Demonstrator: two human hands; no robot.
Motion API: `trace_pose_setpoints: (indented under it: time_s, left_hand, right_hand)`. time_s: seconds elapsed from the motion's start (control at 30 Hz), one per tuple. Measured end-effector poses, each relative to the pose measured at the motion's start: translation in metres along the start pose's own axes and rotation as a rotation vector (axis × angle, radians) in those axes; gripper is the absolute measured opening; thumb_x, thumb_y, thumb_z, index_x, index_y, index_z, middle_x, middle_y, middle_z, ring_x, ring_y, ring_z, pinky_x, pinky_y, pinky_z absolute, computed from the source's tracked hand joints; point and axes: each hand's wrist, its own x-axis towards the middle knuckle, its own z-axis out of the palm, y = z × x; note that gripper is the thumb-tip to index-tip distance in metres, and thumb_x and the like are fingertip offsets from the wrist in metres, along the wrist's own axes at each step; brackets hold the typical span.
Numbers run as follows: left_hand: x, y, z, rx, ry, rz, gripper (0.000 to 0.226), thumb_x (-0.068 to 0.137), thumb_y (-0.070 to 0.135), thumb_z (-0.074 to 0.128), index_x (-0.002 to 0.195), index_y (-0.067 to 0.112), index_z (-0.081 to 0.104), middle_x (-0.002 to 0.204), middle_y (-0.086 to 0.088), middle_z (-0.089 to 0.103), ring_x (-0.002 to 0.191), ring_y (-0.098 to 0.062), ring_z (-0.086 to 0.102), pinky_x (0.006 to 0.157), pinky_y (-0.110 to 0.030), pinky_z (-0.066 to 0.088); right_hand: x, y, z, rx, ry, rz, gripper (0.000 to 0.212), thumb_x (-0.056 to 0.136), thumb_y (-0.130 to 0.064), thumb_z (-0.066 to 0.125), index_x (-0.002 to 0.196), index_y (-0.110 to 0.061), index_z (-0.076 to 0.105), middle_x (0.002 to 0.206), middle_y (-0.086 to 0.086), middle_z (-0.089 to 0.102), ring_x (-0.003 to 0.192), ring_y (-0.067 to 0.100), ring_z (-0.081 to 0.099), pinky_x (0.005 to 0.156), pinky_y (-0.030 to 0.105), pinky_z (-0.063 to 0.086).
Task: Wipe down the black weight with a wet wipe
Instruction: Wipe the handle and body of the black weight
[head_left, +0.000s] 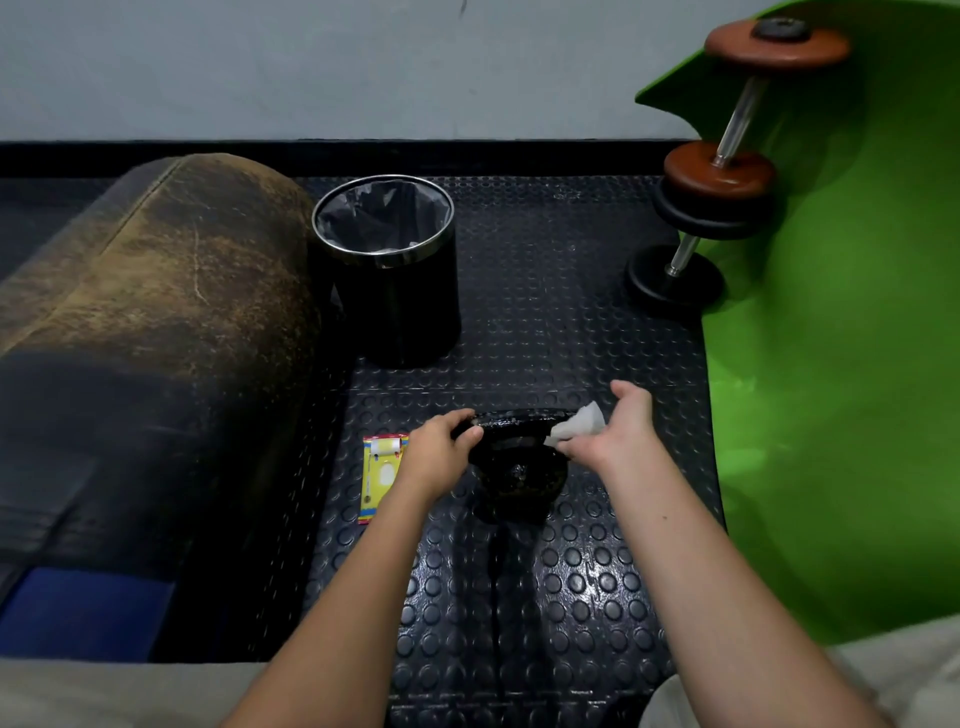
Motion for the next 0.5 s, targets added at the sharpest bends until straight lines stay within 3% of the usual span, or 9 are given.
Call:
trace_pose_setpoints:
  time_s: [0.07, 0.17, 0.3, 0.37, 0.43, 0.5]
  left_hand:
    - [0.000, 0.000, 0.000, 0.001, 0.004, -0.003, 0.043, 0.095, 0.038, 0.052, 0.136, 0.026, 0.051, 0.130, -0.005, 0.058, 0.108, -0.026, 0.059, 0.091, -0.037, 0.050]
    - [0.000, 0.001, 0.000, -0.009, 0.011, -0.012, 0.043, 0.095, 0.037, 0.052, 0.136, 0.026, 0.051, 0.129, -0.005, 0.059, 0.107, -0.026, 0.060, 0.089, -0.036, 0.050]
    - [-0.001, 0.001, -0.001, -0.005, 0.007, -0.007, 0.043, 0.095, 0.038, 0.052, 0.136, 0.027, 0.051, 0.128, -0.005, 0.059, 0.104, -0.027, 0.061, 0.086, -0.035, 0.051]
    - [-0.001, 0.002, -0.001, -0.004, 0.008, -0.002, 0.043, 0.095, 0.038, 0.052, 0.136, 0.027, 0.051, 0.129, -0.005, 0.059, 0.104, -0.026, 0.061, 0.085, -0.034, 0.051]
    - [-0.002, 0.002, -0.001, -0.004, 0.010, 0.003, 0.043, 0.095, 0.038, 0.052, 0.136, 0.026, 0.051, 0.129, -0.005, 0.059, 0.106, -0.026, 0.061, 0.088, -0.035, 0.051]
    - [-0.002, 0.002, -0.002, -0.006, 0.009, 0.007, 0.043, 0.095, 0.037, 0.052, 0.136, 0.026, 0.051, 0.130, -0.006, 0.059, 0.108, -0.025, 0.060, 0.091, -0.036, 0.050]
  right_hand:
    - [-0.006, 0.004, 0.008, -0.088, -0.014, -0.017, 0.047, 0.088, -0.035, 0.056, 0.122, -0.003, 0.054, 0.122, 0.017, 0.060, 0.114, 0.039, 0.059, 0.102, 0.053, 0.044]
    - [-0.011, 0.002, 0.014, -0.142, 0.018, -0.023, 0.029, 0.088, -0.032, 0.056, 0.095, -0.004, 0.049, 0.115, 0.015, 0.057, 0.115, 0.036, 0.057, 0.103, 0.054, 0.044]
    - [-0.009, 0.001, 0.010, -0.119, 0.001, 0.017, 0.029, 0.092, -0.033, 0.051, 0.094, -0.004, 0.052, 0.104, 0.014, 0.057, 0.098, 0.035, 0.058, 0.095, 0.049, 0.047]
    - [0.005, 0.003, -0.001, -0.114, -0.065, 0.018, 0.033, 0.094, -0.033, 0.049, 0.107, -0.004, 0.057, 0.113, 0.014, 0.060, 0.104, 0.034, 0.059, 0.090, 0.050, 0.051]
    - [0.023, 0.002, -0.012, -0.118, -0.055, -0.013, 0.040, 0.092, -0.034, 0.051, 0.120, -0.005, 0.055, 0.118, 0.009, 0.060, 0.099, 0.028, 0.061, 0.065, 0.041, 0.057]
    - [0.042, 0.003, -0.021, -0.151, -0.014, -0.075, 0.041, 0.089, -0.038, 0.051, 0.120, -0.010, 0.056, 0.113, -0.002, 0.057, 0.078, 0.015, 0.058, 0.048, 0.026, 0.045]
